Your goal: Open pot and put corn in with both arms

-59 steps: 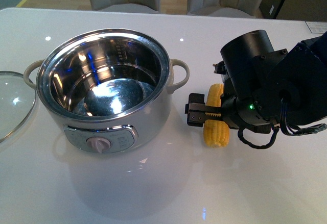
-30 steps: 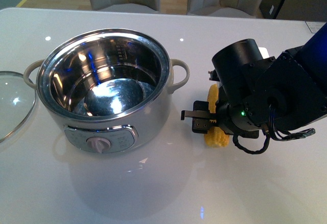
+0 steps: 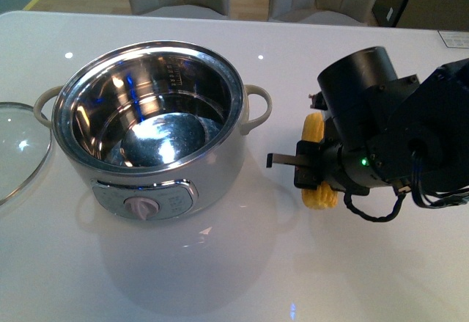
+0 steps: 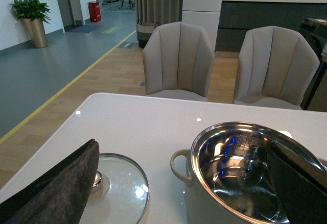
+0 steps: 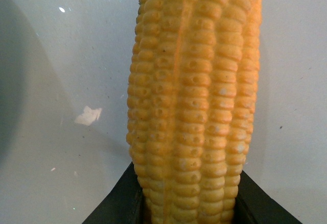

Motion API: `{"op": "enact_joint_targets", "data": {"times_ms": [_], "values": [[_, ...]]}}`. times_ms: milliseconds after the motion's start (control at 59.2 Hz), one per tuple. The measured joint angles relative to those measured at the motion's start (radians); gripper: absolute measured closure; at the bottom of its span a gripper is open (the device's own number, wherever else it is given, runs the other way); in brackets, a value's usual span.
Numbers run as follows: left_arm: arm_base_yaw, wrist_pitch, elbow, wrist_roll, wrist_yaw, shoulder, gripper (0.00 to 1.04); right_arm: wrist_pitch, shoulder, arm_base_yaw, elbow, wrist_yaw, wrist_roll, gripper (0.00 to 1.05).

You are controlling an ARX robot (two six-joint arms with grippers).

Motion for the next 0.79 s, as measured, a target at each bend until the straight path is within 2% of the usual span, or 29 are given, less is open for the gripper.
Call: {"op": "enact_joint_targets", "data": {"times_ms": [220, 456, 794], "values": [[0.0, 0.0, 0.0, 0.0, 0.0, 0.0, 0.07, 0.014, -0.157, -0.014, -0.053, -0.028, 0.008, 0.81], [0.0, 0.0, 0.0, 0.0, 0.0, 0.0, 0.07, -0.002, -0.326, -0.016, -0.076, -0.066, 0.081, 0.82], [0.0, 0.0, 0.0, 0.0, 0.0, 0.0, 0.07, -0.072, -0.412, 0.064, -0.023, -0.062, 0.128, 0.82]]}}
